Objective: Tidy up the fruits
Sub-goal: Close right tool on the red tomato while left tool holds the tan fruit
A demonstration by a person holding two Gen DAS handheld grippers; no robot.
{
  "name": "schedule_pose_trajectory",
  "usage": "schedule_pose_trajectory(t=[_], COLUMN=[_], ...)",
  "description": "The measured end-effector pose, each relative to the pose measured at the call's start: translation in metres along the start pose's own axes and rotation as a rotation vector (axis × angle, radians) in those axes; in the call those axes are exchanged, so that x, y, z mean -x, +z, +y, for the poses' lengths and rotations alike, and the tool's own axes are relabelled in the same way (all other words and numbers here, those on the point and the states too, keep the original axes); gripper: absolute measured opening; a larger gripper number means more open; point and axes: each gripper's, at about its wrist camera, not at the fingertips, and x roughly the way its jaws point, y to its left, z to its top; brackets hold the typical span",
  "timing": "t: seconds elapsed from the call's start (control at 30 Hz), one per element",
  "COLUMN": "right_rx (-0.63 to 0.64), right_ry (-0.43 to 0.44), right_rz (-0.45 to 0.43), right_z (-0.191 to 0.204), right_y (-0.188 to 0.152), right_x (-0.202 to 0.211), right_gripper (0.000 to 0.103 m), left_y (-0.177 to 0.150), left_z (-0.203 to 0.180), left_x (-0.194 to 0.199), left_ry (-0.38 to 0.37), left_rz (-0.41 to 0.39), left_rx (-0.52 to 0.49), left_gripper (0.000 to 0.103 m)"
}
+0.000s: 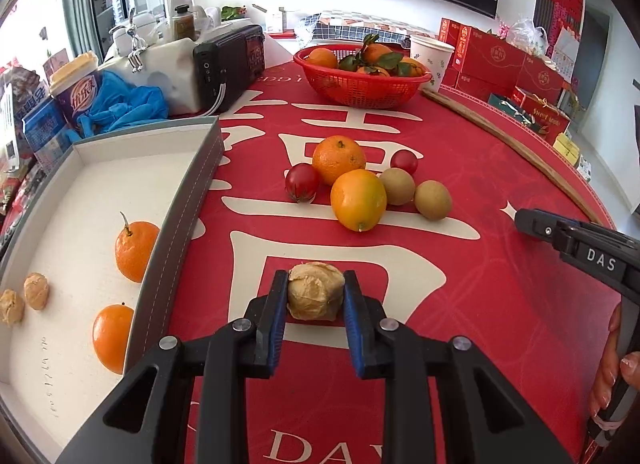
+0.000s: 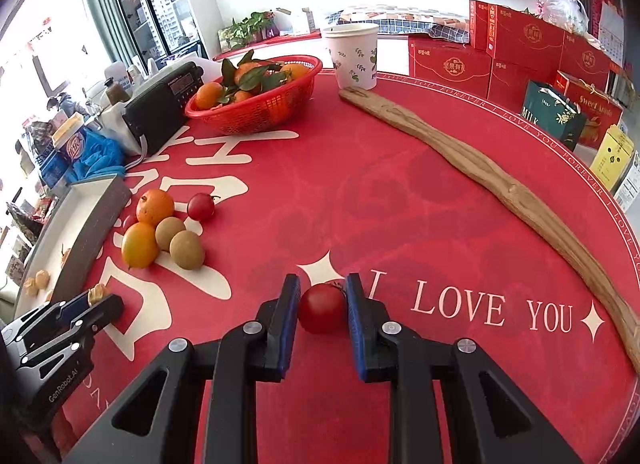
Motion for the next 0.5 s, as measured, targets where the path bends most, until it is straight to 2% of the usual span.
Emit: schedule_pose_trajectory(t=[0.5], right_rx=[0.012], right_ry=[0.011], right_rz=[-0.016], right_z=[0.0056], right_y=[-0.0024], right_x=[0.0044], right_gripper=[0.025], left_y=[-0.0002], left_z=[-0.0007], left_x=[0.0002], left_ry=[-0.002], left_rz=[-0.001], left_rx=[0.0], left_gripper=[0.029])
